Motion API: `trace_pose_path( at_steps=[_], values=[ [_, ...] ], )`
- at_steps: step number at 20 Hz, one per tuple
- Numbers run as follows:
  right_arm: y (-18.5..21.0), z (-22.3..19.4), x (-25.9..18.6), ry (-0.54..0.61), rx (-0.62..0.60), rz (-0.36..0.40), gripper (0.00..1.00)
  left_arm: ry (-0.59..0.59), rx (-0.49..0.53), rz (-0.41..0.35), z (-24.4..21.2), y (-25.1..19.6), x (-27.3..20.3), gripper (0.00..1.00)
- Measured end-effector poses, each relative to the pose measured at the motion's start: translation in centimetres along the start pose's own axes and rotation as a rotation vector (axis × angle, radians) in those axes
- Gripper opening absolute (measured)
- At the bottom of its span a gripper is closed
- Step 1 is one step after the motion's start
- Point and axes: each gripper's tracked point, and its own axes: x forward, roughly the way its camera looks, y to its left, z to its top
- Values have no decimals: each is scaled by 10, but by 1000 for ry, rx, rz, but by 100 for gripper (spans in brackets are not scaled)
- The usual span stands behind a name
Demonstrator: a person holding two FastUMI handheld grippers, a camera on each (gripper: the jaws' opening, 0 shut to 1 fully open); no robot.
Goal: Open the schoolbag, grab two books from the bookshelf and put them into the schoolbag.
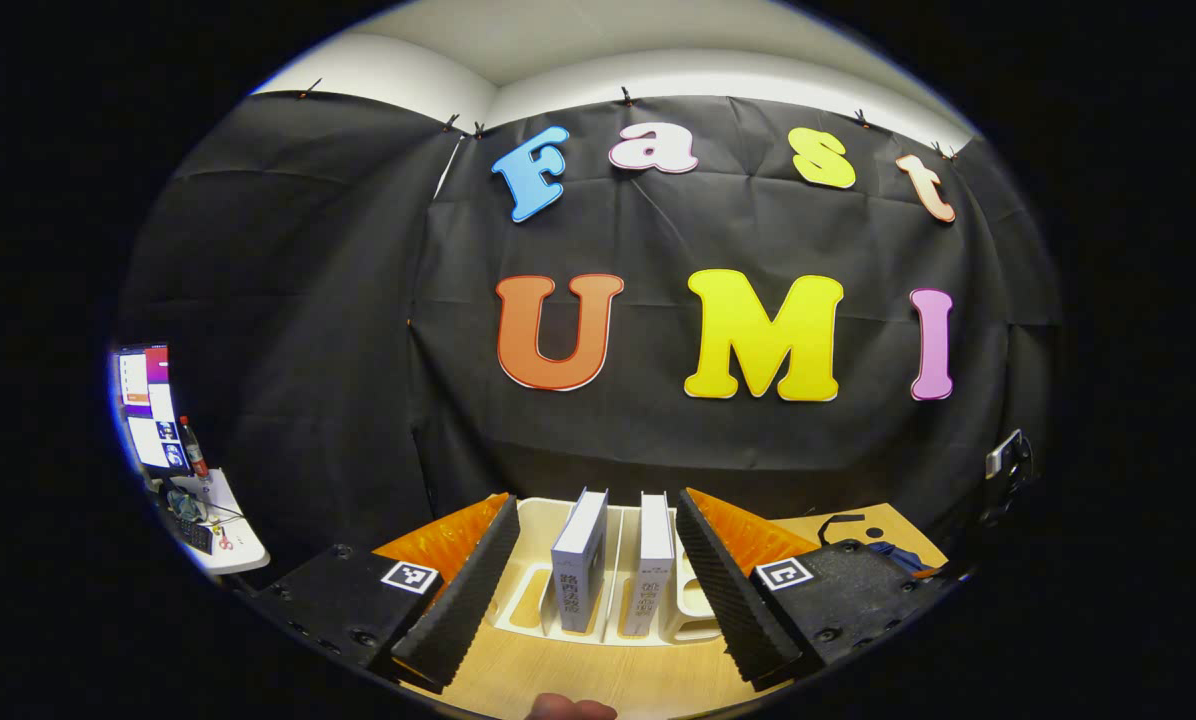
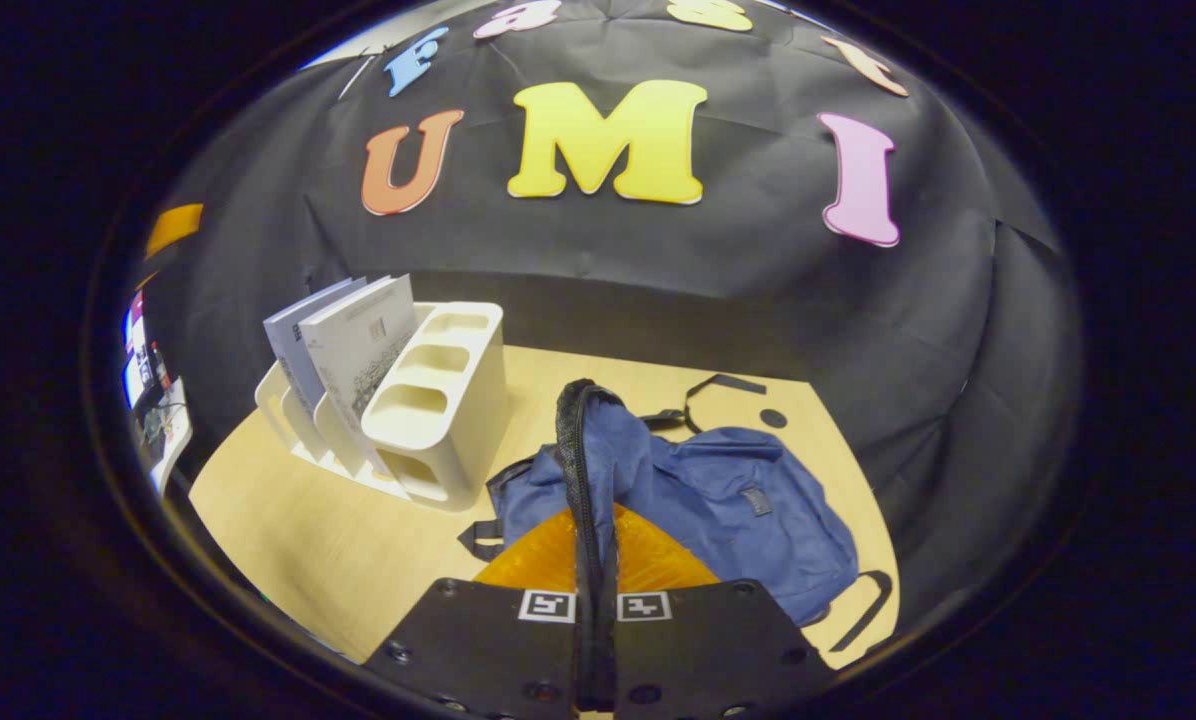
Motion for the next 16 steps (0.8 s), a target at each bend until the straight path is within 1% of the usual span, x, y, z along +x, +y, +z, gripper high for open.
trace_pose_path(
  at_steps=[3,6,10,11,13,14,16],
  values=[
    [-35,17,-11,-2,8,-12,0,29,26,-18,3,-10,20,99],
    [-67,33,-17,0,5,-11,1,99,33,-48,1,-19,44,99],
    [-111,46,-20,13,18,-5,1,253,56,-105,-13,-31,76,99],
    [-123,51,-18,16,21,-5,1,292,62,-125,-16,-36,86,100],
    [-142,58,-16,21,40,3,0,383,32,-160,-27,-42,98,99],
    [-152,60,-16,24,52,3,2,436,17,-169,-33,-48,105,99],
    [-173,65,-11,27,68,-6,1,520,9,-190,-45,-54,118,99]
  ],
)
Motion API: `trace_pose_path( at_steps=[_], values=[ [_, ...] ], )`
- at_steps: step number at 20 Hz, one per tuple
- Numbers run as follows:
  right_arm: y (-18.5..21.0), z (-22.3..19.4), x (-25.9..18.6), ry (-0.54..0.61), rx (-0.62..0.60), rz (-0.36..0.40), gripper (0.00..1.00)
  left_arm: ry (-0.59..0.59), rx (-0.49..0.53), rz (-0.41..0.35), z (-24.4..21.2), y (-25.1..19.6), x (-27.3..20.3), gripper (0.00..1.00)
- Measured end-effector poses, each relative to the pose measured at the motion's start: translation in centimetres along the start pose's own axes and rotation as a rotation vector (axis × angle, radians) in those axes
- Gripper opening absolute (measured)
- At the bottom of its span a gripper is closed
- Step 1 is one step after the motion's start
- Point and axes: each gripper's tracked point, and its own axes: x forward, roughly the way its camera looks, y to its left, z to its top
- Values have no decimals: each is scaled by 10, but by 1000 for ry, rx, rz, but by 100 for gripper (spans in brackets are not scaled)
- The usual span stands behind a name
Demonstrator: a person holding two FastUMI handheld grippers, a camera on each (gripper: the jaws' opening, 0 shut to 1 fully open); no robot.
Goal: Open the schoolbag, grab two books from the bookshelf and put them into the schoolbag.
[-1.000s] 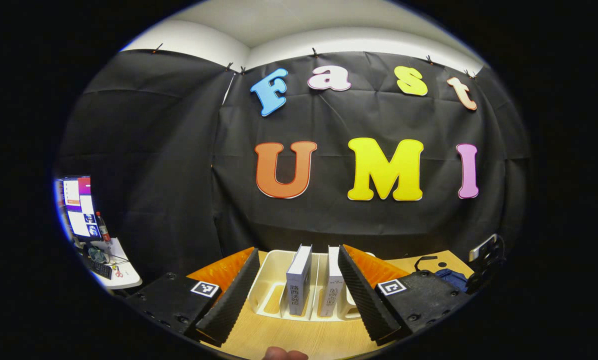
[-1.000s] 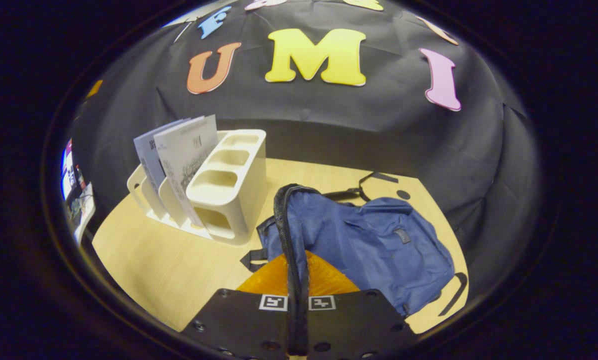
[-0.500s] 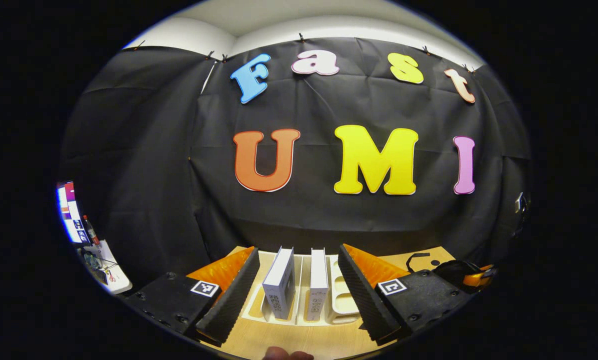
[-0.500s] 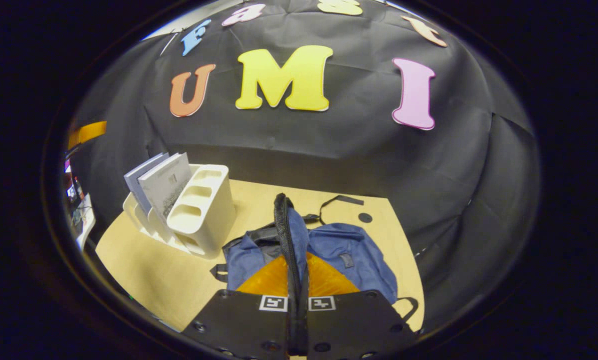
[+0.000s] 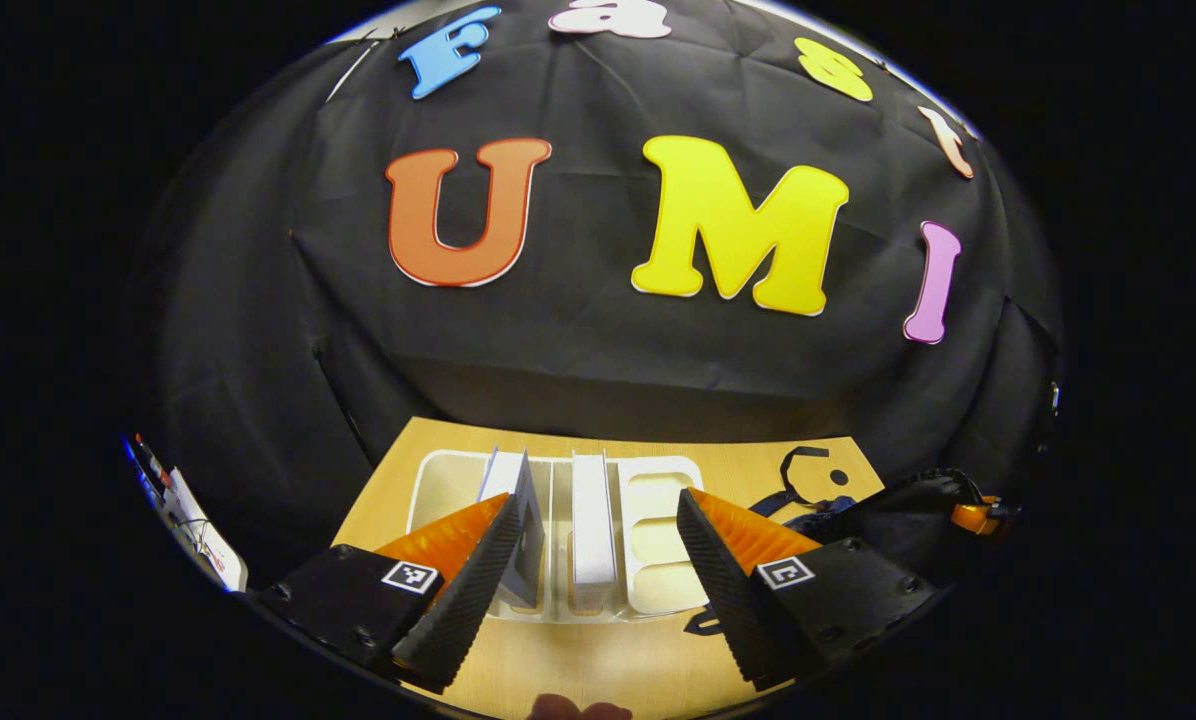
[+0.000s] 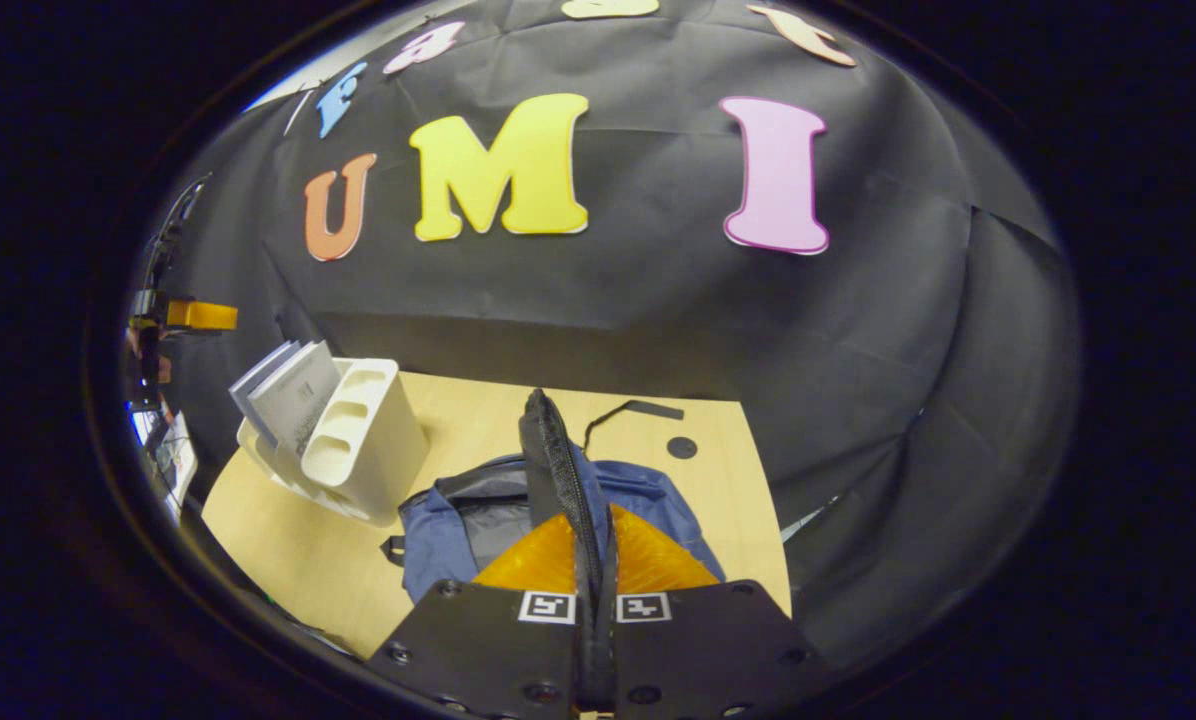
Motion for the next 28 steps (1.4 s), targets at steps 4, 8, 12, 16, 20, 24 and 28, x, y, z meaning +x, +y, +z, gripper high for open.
trace_pose_path(
  at_steps=[4,8,12,16,20,24,28],
  values=[
    [-19,1,4,7,24,4,3,209,29,-44,-16,0,24,99],
    [-26,-7,5,17,66,15,0,405,66,-56,-37,-2,49,99],
    [-34,-9,4,17,71,20,0,579,56,-36,-62,2,69,99],
    [-37,-12,5,19,87,25,0,691,18,1,-83,12,84,99],
    [-41,-13,7,20,95,19,0,761,-38,19,-103,14,98,99],
    [-44,-15,7,26,104,14,0,811,-72,37,-117,13,107,98],
    [-45,-16,8,24,114,11,0,847,-77,77,-123,18,112,87]
  ],
)
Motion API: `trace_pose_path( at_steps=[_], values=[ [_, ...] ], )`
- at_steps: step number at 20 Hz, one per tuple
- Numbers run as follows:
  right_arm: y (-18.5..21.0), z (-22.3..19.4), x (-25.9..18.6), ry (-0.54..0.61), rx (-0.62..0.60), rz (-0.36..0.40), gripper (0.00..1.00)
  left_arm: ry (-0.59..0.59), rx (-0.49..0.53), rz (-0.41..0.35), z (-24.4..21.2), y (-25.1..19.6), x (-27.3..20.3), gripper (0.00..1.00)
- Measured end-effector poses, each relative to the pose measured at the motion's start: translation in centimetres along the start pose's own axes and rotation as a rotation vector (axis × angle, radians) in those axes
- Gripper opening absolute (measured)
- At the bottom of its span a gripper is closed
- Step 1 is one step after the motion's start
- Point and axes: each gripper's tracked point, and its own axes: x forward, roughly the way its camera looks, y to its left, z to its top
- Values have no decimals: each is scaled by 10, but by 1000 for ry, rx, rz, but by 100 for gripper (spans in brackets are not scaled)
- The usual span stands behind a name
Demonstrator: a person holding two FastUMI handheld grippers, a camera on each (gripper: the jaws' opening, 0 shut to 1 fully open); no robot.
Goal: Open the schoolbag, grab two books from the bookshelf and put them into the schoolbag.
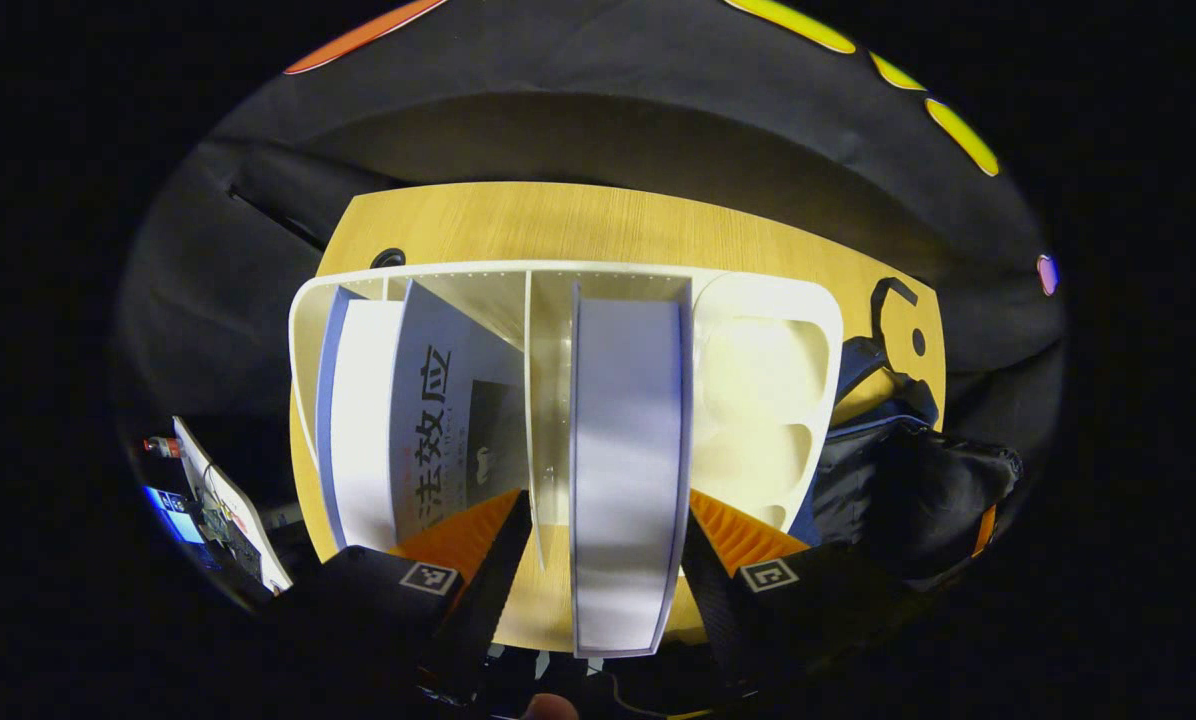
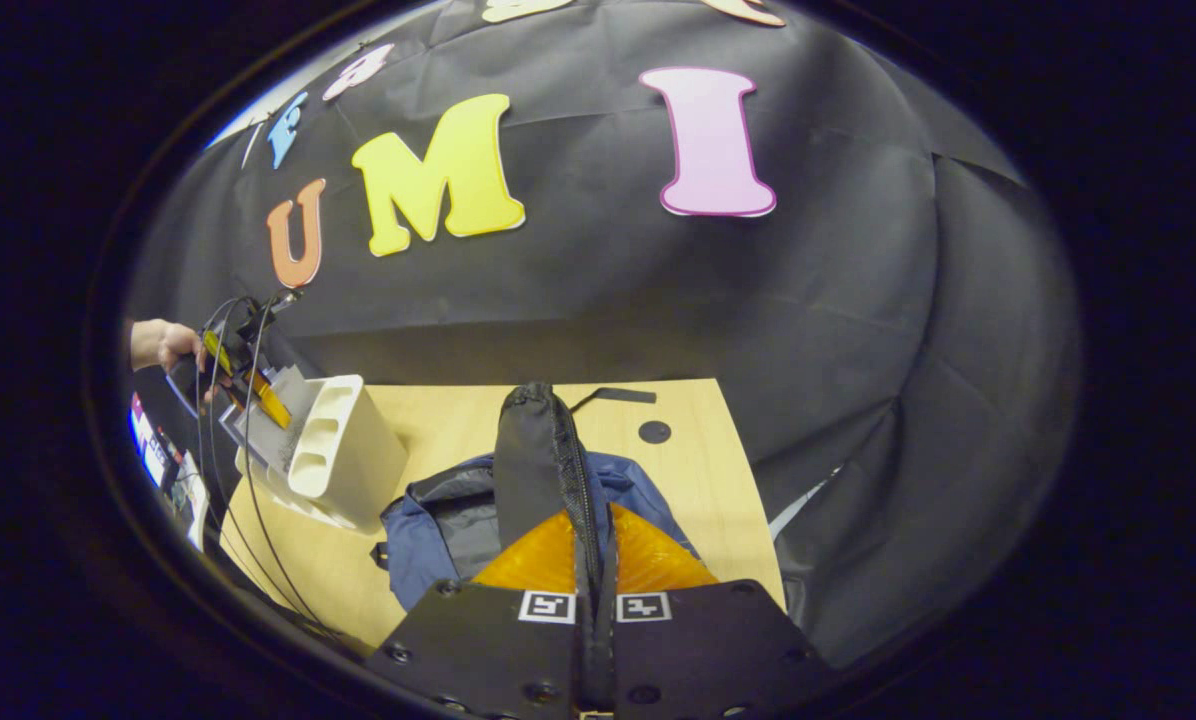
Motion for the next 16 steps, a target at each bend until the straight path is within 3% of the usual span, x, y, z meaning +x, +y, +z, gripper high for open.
trace_pose_path(
  at_steps=[9,13,16],
  values=[
    [0,-1,0,-5,14,-1,1,34,-44,39,-4,3,4,49],
    [0,-1,-1,-9,13,3,0,26,-61,54,-16,3,-19,46],
    [1,-2,-1,-9,14,6,1,-26,-13,40,-28,6,-57,44]
  ],
)
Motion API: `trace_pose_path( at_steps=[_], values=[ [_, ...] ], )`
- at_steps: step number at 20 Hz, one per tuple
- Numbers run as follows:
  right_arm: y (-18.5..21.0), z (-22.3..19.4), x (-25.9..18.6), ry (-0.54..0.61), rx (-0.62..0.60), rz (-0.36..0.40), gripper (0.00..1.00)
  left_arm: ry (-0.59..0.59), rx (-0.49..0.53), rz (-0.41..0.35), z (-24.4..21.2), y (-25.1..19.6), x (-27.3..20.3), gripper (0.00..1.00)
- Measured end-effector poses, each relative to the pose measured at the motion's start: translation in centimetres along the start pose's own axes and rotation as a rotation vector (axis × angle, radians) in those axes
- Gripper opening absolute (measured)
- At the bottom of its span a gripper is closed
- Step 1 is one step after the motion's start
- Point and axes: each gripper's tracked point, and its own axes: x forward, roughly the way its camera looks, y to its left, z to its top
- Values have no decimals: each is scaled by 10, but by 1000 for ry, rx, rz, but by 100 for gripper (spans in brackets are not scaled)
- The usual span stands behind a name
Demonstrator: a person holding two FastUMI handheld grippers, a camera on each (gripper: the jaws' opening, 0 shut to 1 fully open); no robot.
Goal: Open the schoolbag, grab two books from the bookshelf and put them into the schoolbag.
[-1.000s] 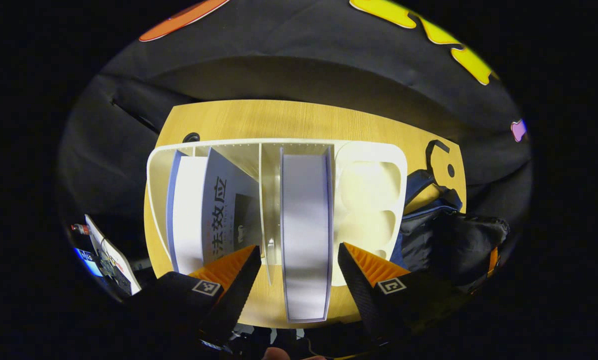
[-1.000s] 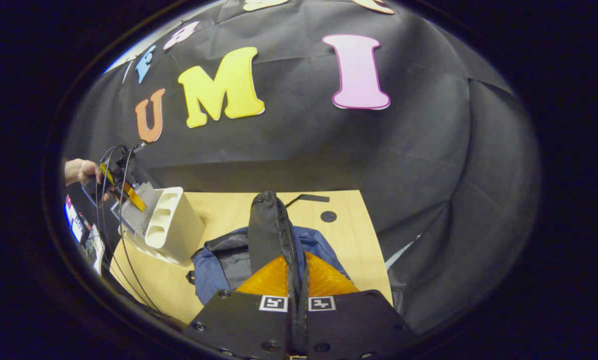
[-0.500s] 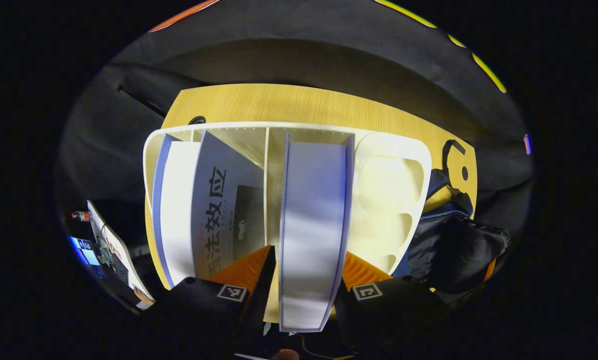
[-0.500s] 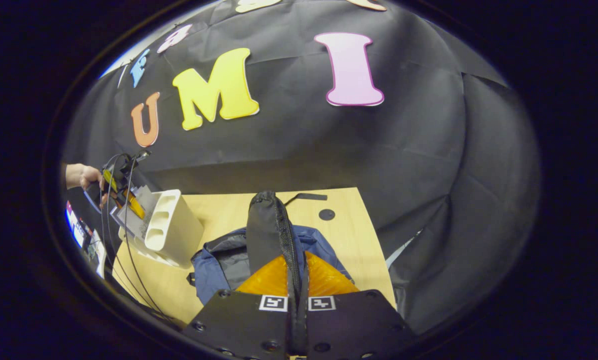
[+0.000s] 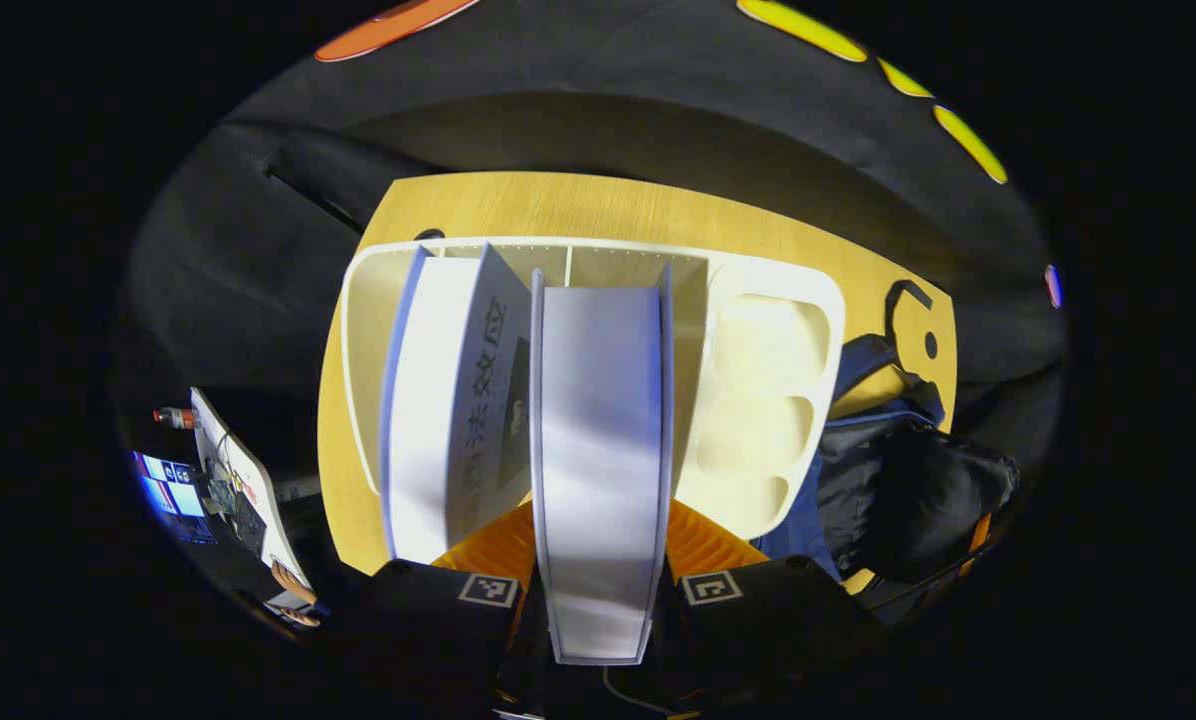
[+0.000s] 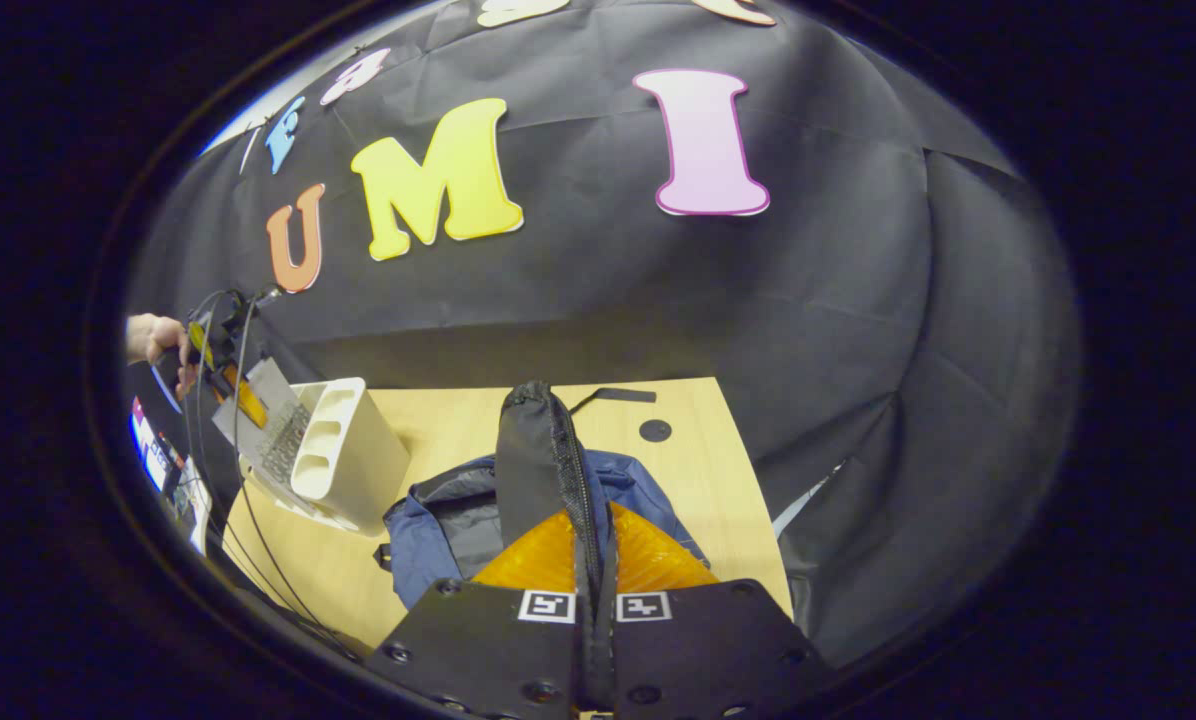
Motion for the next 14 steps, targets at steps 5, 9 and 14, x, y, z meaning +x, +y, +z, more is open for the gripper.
trace_pose_path(
  at_steps=[5,9,14],
  values=[
    [10,-2,-8,-2,-5,-13,0,-93,10,-56,-37,11,-70,44],
    [18,-7,-11,3,-20,-35,0,-149,-80,-193,-79,11,-117,44],
    [29,-9,-16,10,-14,-49,0,-244,-155,-416,-106,-6,-154,43]
  ],
)
